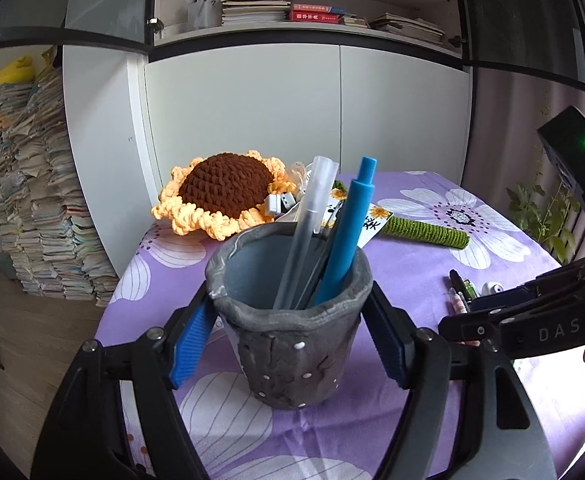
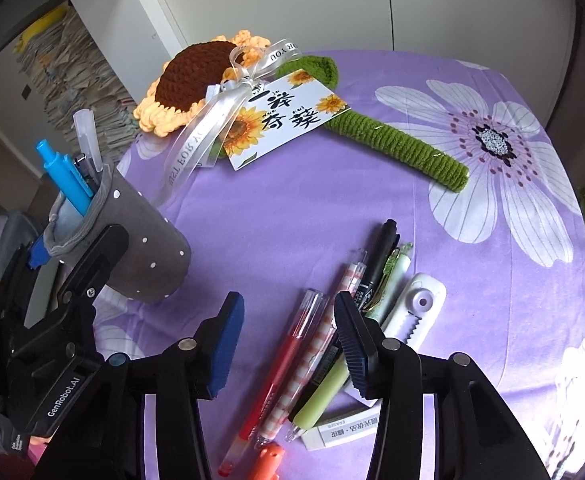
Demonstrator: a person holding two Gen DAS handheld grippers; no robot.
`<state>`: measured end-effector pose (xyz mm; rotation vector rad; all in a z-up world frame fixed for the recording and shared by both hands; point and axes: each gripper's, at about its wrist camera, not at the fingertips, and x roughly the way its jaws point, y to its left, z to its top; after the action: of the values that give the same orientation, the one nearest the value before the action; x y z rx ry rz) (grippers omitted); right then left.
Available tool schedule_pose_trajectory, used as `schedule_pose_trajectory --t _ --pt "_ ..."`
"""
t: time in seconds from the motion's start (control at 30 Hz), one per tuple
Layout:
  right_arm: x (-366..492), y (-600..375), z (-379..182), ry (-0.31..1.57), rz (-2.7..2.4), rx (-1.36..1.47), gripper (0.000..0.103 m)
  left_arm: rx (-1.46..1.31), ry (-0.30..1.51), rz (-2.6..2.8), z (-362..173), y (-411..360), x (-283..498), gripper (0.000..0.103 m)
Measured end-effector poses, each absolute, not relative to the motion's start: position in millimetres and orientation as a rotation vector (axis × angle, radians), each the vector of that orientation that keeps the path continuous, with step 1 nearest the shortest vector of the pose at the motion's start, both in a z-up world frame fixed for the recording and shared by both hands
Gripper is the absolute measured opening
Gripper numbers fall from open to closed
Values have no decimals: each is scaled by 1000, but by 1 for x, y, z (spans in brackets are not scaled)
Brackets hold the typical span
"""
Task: Organize stationery
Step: 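Move the right gripper back over the remaining pens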
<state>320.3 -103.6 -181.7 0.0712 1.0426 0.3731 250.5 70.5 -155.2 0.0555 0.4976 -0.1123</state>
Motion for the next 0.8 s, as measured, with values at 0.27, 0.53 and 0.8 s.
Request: schedule_pose_trajectory --t 0.27,0.53,0.8 --pt "328 -98 -177 1031 407 101 48 49 501 -116 -156 69 250 71" --pt "339 -98 -188 1087 393 122 47 39 506 -120 -156 70 251 71" --pt "336 -97 -188 1101 371 94 47 41 498 -125 -155 70 250 70"
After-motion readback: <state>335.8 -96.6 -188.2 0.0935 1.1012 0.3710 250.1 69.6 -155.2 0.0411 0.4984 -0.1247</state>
